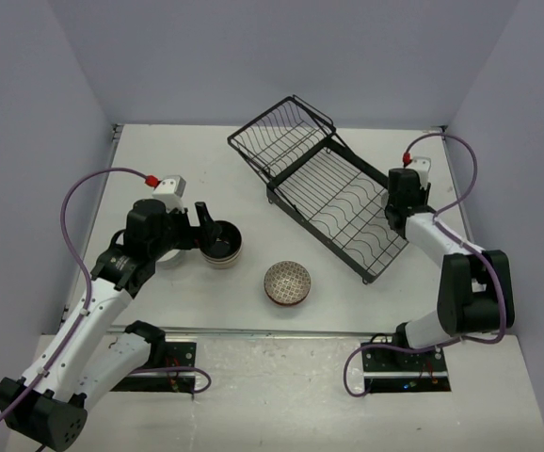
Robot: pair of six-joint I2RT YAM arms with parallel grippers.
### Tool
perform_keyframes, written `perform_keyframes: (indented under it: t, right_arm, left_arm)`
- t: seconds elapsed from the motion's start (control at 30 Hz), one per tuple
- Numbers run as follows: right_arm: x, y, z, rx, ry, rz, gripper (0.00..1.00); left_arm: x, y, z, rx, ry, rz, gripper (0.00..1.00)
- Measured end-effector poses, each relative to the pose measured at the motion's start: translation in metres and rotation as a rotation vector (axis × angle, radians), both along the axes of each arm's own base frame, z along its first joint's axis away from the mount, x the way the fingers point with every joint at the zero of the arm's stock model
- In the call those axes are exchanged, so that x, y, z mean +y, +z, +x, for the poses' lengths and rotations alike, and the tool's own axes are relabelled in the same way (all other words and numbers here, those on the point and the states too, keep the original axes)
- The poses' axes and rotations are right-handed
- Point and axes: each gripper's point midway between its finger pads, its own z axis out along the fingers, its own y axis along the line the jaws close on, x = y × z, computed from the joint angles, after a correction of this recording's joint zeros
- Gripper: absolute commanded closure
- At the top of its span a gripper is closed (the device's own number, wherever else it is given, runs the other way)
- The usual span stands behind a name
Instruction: Unload the bowls from the dish rack
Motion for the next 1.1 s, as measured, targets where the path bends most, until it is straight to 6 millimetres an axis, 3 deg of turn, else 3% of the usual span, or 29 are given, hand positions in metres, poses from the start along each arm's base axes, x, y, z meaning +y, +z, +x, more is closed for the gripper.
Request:
perform_keyframes:
  t: [0.13,0.3,0.5,1.1]
  right_arm:
    - [-0.001,0.014,0.011,-0.013,0.011,-0.022,0.64]
    - [-0.005,0.015,0.019,0.032,0.031,-0.077,0.71]
    - [-0.011,0.010,0.022,0.116,0.060,-0.129,0.99]
    - [-0.006,0.007,0.013,-0.026,0.043,-0.054,1.00]
  left_arm:
    - [0.000,0.000,0.000,0.000,0.000,0.000,0.00]
    - [0.000,0.000,0.000,0.001,0.000,0.000,0.00]
    - [0.000,-0.002,0.001,0.006,0.000,0.002,0.00]
    - [0.000,-0.003,0.001,0.010,0.000,0.004,0.00]
